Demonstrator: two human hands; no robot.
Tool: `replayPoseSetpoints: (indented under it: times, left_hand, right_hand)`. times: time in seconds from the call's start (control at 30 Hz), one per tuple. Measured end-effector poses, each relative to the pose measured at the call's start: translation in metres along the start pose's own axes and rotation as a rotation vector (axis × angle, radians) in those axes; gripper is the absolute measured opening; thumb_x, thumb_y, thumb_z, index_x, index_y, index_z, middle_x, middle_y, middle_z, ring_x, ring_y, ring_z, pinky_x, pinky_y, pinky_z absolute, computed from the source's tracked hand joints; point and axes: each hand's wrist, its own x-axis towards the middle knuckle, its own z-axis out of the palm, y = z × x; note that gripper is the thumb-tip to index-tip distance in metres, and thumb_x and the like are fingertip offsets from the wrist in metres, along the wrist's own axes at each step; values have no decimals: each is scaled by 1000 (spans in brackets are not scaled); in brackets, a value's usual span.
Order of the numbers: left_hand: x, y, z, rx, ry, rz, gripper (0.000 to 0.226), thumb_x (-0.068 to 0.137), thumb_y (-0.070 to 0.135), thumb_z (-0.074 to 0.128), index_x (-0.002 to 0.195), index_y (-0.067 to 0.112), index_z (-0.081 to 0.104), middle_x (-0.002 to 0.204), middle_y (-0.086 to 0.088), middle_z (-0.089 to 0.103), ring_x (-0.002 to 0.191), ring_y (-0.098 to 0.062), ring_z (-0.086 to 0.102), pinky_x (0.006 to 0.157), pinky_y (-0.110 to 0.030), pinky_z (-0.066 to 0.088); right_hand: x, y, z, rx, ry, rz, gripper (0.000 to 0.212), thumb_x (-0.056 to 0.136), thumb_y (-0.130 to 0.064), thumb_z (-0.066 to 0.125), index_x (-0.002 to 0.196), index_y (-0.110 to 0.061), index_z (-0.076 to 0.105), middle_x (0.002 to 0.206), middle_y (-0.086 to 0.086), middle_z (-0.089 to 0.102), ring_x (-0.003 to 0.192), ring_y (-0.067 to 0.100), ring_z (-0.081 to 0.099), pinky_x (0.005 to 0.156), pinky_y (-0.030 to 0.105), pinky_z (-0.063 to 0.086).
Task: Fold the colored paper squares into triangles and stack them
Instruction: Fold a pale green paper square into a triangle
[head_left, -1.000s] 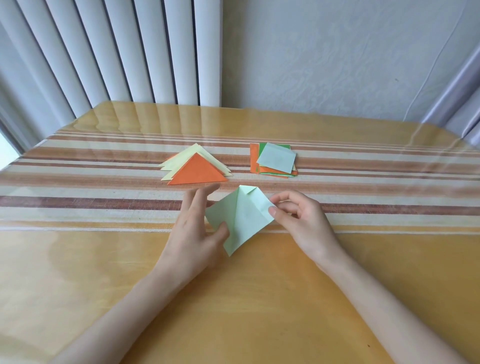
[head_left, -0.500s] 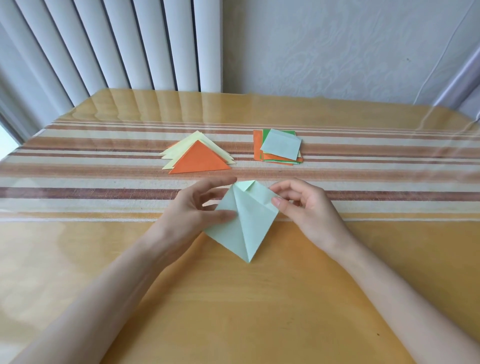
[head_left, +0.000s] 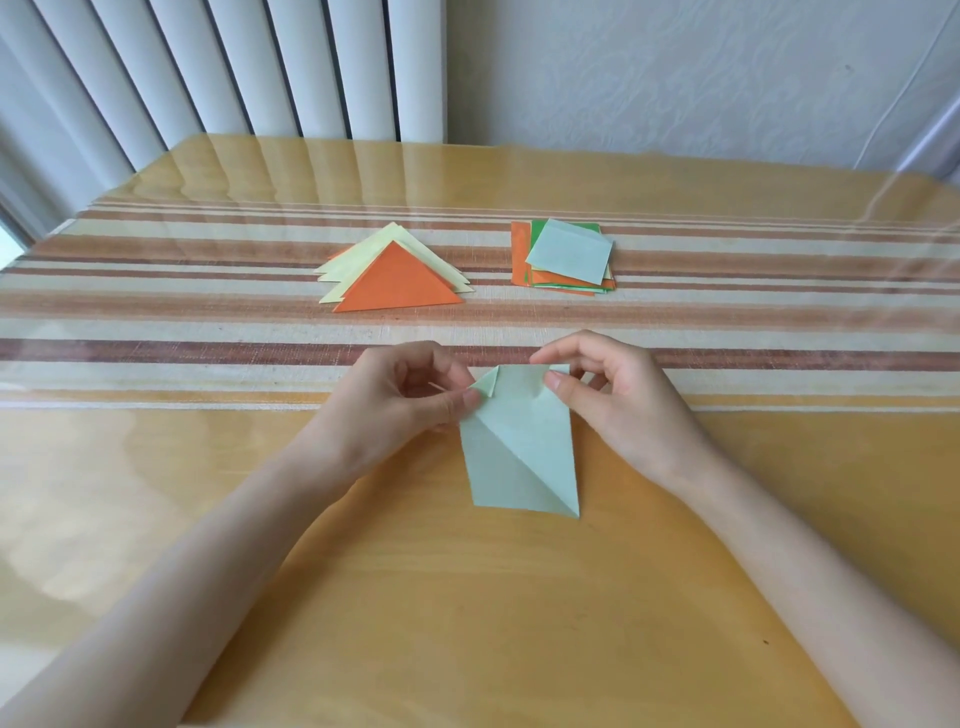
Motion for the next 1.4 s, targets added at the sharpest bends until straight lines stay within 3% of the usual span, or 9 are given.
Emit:
replayPoseSetpoints:
  times: [0.1, 0.23, 0.37, 0.57, 0.7, 0.8, 1.03, 1.2, 1.4]
  left_hand:
    - [1, -7, -3, 306, 67, 90, 15, 80, 9, 75, 72, 20, 68, 74, 12, 66, 68, -1, 56, 67, -12, 41]
    - [3, -15, -6, 677, 93, 283, 11, 81, 9, 73, 78, 19, 70, 82, 13, 59, 80, -2, 53, 66, -7, 37]
    - [7, -21, -14, 770, -42, 475, 9, 84, 15, 64, 84, 12, 72, 83, 7, 58, 75, -5, 53, 67, -11, 42]
    - [-1, -19, -20, 857, -159, 553, 37, 85, 20, 43, 98, 8, 76, 92, -3, 64, 81, -9, 56, 68, -20, 45]
    - [-10, -19, -20, 1006, -138, 588, 39, 81, 0, 44, 103, 10, 75, 95, -5, 64, 79, -24, 62, 59, -34, 53]
    - [-14, -20, -18, 1087, -127, 586, 43, 78, -2, 43, 107, 10, 73, 98, -6, 64, 77, -28, 62, 55, -39, 53]
    - [-11, -22, -16, 853, -75, 506, 42, 87, 24, 35, 112, 12, 67, 96, 2, 60, 83, -18, 58, 67, -33, 50]
    - [-12, -23, -20, 698, -43, 480, 44, 75, 16, 30, 92, 18, 71, 97, 10, 61, 86, -14, 61, 71, -37, 51]
    - [-11, -23, -24, 711, -76, 493, 45, 76, 20, 31, 82, 16, 75, 94, 9, 67, 86, -14, 64, 67, -41, 54]
  right_hand:
    - [-2, 2, 0, -159, 18, -24, 12, 90, -13, 64, 95, -24, 66, 86, -5, 59, 75, 1, 52, 71, 10, 35]
    - [-6, 4, 2, -313, -16, -108, 11, 86, -7, 67, 92, -16, 67, 90, -16, 53, 95, 2, 52, 82, 6, 34]
    - [-8, 9, 3, -452, -56, -289, 8, 84, -6, 65, 88, -13, 66, 84, -14, 60, 95, 18, 48, 86, 31, 40]
    - [-12, 13, -1, -631, -90, -409, 30, 76, 0, 48, 88, -15, 71, 93, -6, 63, 94, 14, 45, 85, 26, 35]
    - [-12, 7, -1, -661, -61, -432, 41, 75, -12, 35, 82, -15, 75, 89, -7, 67, 91, 14, 45, 83, 24, 30]
    - [-14, 3, 7, -758, -36, -454, 45, 76, -11, 34, 98, -15, 74, 87, -3, 64, 88, 21, 48, 82, 32, 36]
    - [-3, 4, 29, -766, -5, -372, 49, 84, -52, 47, 110, -18, 70, 90, -2, 60, 89, 19, 47, 81, 29, 34]
    - [10, 3, 38, -695, 41, -325, 24, 78, -39, 62, 81, -17, 70, 78, -2, 57, 78, 22, 54, 71, 30, 35]
    - [19, 7, 38, -560, 38, -290, 17, 83, -25, 63, 82, -9, 69, 77, 3, 60, 78, 28, 53, 69, 36, 40]
